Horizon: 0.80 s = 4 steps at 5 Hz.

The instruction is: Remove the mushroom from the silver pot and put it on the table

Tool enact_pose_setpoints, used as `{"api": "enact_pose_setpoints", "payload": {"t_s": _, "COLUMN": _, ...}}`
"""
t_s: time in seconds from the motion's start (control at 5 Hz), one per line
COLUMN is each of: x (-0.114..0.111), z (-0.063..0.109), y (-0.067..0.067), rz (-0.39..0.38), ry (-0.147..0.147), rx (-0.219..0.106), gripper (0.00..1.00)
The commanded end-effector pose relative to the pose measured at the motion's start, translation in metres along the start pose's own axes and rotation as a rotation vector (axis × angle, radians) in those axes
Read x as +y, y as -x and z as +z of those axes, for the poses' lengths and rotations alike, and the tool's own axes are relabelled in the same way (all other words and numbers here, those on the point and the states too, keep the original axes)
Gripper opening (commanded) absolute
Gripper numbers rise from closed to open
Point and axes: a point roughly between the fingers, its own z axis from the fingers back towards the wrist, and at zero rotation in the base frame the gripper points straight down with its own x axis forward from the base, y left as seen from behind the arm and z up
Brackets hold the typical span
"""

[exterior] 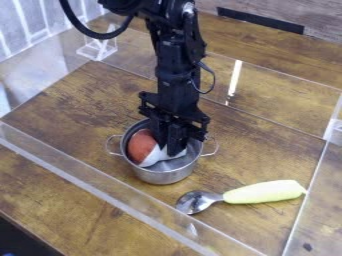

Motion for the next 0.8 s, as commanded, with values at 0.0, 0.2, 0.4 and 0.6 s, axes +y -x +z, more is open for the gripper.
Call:
{"api": "enact_pose_setpoints", "payload": {"t_s": 0.0, "x": 0.005, "z": 0.031, "y": -0.007, "rz": 0.014, "ry": -0.014, "rx": -0.062, "gripper": 0.00}}
{"api": "enact_pose_setpoints", "payload": {"t_s": 0.2, "x": 0.007, "z": 0.048, "y": -0.007, "rz": 0.025, "ry": -0.022, "rx": -0.079, "gripper": 0.00}}
{"api": "enact_pose_setpoints", "payload": {"t_s": 0.4, "x": 0.010, "z": 0.067, "y": -0.007, "rz": 0.040, "ry": -0.032, "rx": -0.101, "gripper": 0.00}}
{"api": "enact_pose_setpoints", "payload": {"t_s": 0.6, "x": 0.025, "z": 0.096, "y": -0.008, "rz": 0.082, "ry": -0.046, "rx": -0.141, "gripper": 0.00}}
